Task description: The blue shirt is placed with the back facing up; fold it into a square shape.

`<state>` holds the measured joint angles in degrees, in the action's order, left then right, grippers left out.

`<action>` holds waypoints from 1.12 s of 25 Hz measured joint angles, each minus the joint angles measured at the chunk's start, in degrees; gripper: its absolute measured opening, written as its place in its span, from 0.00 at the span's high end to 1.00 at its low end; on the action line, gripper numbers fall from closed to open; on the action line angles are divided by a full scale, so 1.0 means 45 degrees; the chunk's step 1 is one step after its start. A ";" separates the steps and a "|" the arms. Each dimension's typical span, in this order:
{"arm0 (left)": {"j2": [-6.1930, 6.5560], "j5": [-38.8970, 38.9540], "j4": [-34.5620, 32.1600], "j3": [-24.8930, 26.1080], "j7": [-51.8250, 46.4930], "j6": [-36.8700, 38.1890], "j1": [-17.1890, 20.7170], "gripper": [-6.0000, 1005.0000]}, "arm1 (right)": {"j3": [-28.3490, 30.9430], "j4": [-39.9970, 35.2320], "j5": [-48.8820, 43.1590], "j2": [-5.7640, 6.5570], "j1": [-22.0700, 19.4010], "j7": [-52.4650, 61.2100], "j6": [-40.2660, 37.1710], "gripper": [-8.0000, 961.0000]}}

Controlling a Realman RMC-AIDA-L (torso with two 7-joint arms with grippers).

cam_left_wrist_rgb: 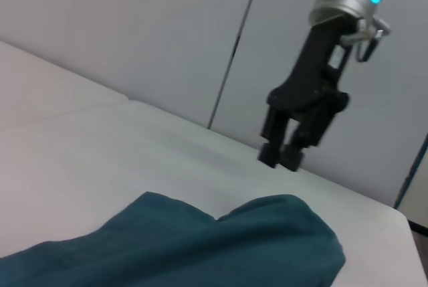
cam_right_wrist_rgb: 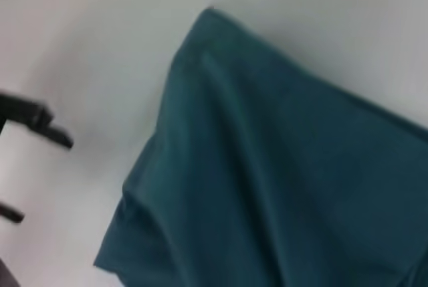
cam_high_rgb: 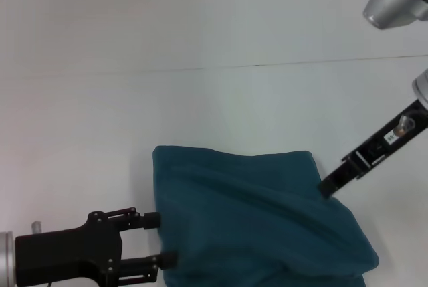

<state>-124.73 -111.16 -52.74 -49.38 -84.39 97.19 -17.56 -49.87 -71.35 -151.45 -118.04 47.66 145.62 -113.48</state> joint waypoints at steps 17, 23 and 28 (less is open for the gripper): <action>0.0061 0.0054 0.0939 0.0632 0.0456 -0.1105 -0.0114 0.26 | -0.4986 0.0282 0.1767 -0.0314 -0.0644 0.0262 -0.0039 0.93; 0.0094 0.0028 0.1172 0.0634 0.0462 -0.1387 -0.0282 0.27 | -0.5757 0.0938 0.2153 -0.0340 -0.0595 0.0067 -0.0038 0.99; 0.0103 0.0079 0.1200 0.0650 0.0606 -0.1543 -0.0306 0.27 | -0.6436 0.1407 0.2057 -0.0417 -0.0558 0.0237 0.0178 0.99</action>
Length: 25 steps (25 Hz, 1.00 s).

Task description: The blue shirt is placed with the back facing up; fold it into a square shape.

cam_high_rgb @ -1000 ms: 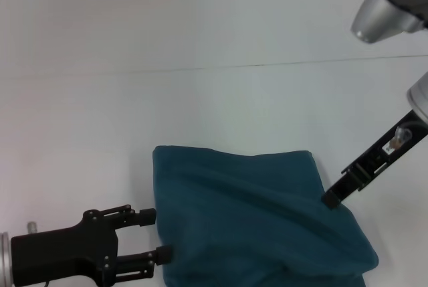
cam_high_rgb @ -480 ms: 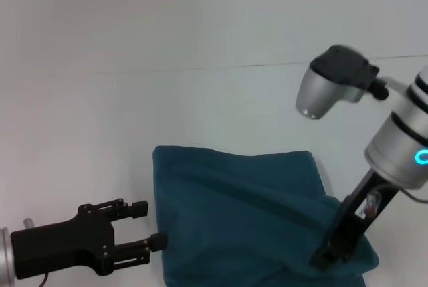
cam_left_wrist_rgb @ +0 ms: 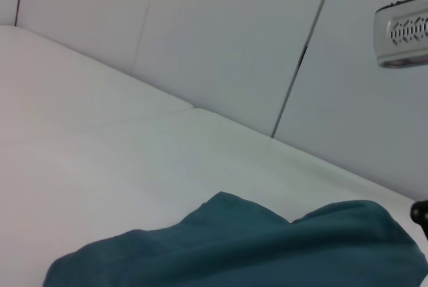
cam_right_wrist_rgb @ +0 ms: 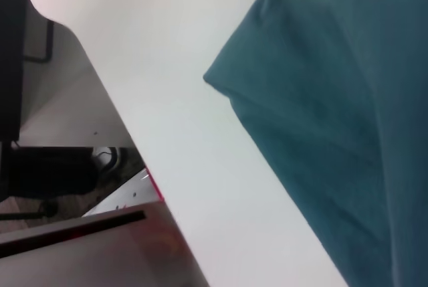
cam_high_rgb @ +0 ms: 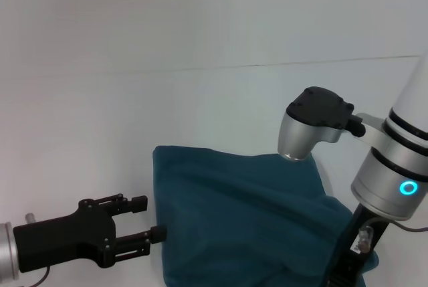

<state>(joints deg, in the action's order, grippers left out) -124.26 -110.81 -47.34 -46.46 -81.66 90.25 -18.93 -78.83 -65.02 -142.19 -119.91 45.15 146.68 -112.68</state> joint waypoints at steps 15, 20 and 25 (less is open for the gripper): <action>-0.0003 -0.0065 0.0008 -0.0054 0.0043 -0.0160 -0.0073 0.28 | -0.0012 -0.0044 -0.1091 -0.0053 -0.0398 0.1377 0.3021 0.99; -0.0003 -0.0065 0.0018 -0.0054 0.0043 -0.0187 -0.0071 0.29 | 0.0199 -0.0039 -0.1147 0.0001 -0.0500 0.1449 0.3206 0.99; 0.0008 -0.0065 0.0137 -0.0144 0.0043 -0.0346 -0.0109 0.29 | 0.0217 -0.0068 -0.0751 -0.0046 -0.0514 0.1436 0.2985 0.95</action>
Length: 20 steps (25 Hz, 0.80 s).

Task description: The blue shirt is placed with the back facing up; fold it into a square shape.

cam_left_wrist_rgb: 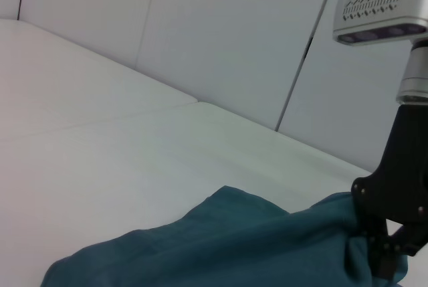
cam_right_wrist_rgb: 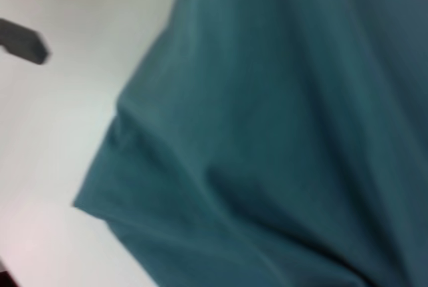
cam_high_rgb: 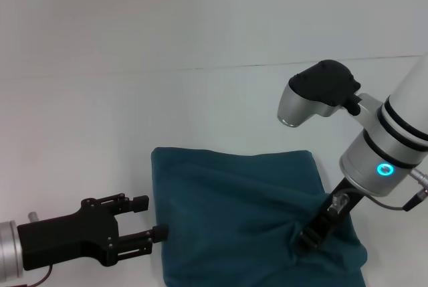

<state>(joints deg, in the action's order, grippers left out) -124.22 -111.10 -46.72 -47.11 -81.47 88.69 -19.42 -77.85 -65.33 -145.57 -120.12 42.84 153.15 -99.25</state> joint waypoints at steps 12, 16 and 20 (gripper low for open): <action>0.0009 0.0000 0.0032 0.0003 0.0136 -0.0072 -0.0033 0.29 | 0.0310 0.0035 0.0566 0.0051 -0.0135 0.0325 -0.1124 0.81; 0.0008 0.0000 0.0032 -0.0001 0.0136 -0.0117 -0.0038 0.29 | 0.0235 0.0131 0.0105 0.0038 -0.0168 0.0636 -0.0932 0.64; 0.0009 0.0000 0.0044 -0.0002 0.0136 -0.0121 -0.0048 0.29 | 0.0197 0.0471 -0.0156 0.0000 -0.0170 0.0766 -0.0324 0.46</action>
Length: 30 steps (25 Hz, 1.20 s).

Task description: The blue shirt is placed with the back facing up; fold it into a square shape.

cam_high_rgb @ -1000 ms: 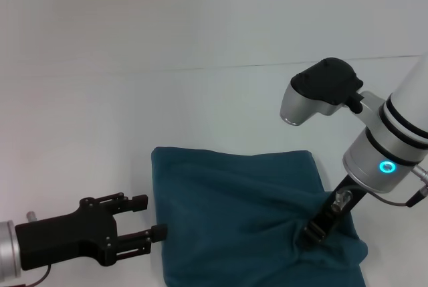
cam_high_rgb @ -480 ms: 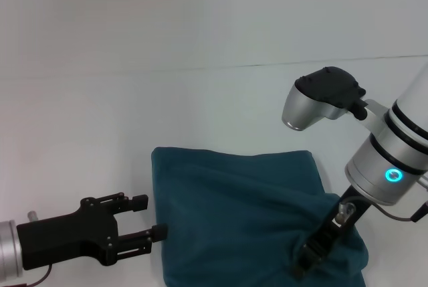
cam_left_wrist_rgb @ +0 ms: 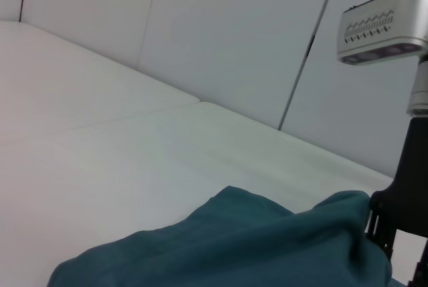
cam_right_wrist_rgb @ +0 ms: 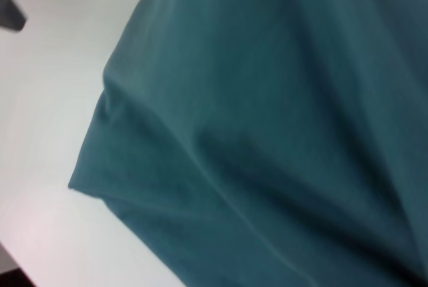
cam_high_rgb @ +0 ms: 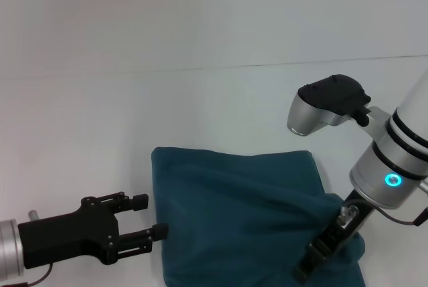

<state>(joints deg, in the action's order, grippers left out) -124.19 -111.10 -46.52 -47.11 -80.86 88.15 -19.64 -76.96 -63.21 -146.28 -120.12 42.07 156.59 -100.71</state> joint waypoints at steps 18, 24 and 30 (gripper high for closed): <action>0.0019 -0.0039 0.0183 -0.0038 0.0000 0.0001 -0.0109 0.29 | -0.0024 0.0921 0.0534 -0.0025 0.0181 0.0035 0.1032 0.41; 0.0020 -0.0040 0.0183 -0.0038 0.0000 0.0020 -0.0109 0.29 | 0.0088 0.0924 0.0535 -0.0010 0.0156 0.0017 0.1100 0.54; 0.0020 -0.0040 0.0183 -0.0052 0.0000 0.0020 -0.0109 0.29 | 0.0015 0.0944 0.0535 -0.0005 0.0142 0.0018 0.1125 0.78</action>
<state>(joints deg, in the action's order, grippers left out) -124.10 -111.28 -45.70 -47.35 -80.86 88.23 -20.13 -76.89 -58.96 -143.87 -120.15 42.71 156.67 -95.65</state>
